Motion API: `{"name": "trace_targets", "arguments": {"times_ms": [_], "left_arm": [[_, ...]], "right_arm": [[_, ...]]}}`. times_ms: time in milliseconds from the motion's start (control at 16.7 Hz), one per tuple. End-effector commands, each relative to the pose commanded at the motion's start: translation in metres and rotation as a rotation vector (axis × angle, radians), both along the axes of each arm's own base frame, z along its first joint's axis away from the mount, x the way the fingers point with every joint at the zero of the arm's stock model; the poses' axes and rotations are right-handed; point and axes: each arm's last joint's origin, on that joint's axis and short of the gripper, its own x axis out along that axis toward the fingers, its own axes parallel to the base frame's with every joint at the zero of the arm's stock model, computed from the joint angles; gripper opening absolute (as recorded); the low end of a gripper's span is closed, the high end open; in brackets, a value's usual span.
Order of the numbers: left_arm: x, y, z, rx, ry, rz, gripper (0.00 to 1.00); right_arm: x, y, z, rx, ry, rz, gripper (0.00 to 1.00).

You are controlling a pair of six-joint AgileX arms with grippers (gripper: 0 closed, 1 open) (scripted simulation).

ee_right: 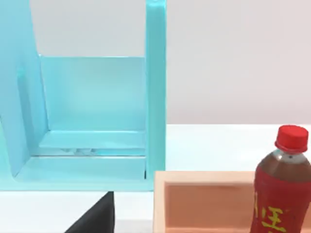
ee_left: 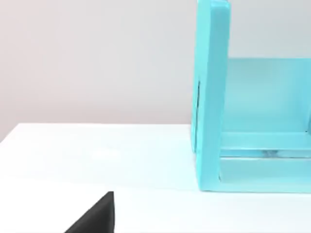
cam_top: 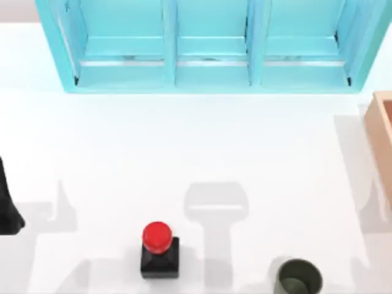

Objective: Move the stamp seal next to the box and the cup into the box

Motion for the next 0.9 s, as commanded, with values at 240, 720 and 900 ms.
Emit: {"name": "trace_targets", "arguments": {"times_ms": [240, 720, 900], "left_arm": [[0.000, 0.000, 0.000, 0.000, 0.000, 0.000, 1.00], [0.000, 0.000, 0.000, 0.000, 0.000, 0.000, 1.00], [0.000, 0.000, 0.000, 0.000, 0.000, 0.000, 1.00]], "right_arm": [[0.000, 0.001, 0.004, 0.012, 0.018, 0.014, 1.00], [0.020, 0.027, 0.063, 0.175, 0.381, 0.177, 1.00], [0.044, 0.051, 0.090, 0.230, 0.614, 0.226, 1.00]]}}
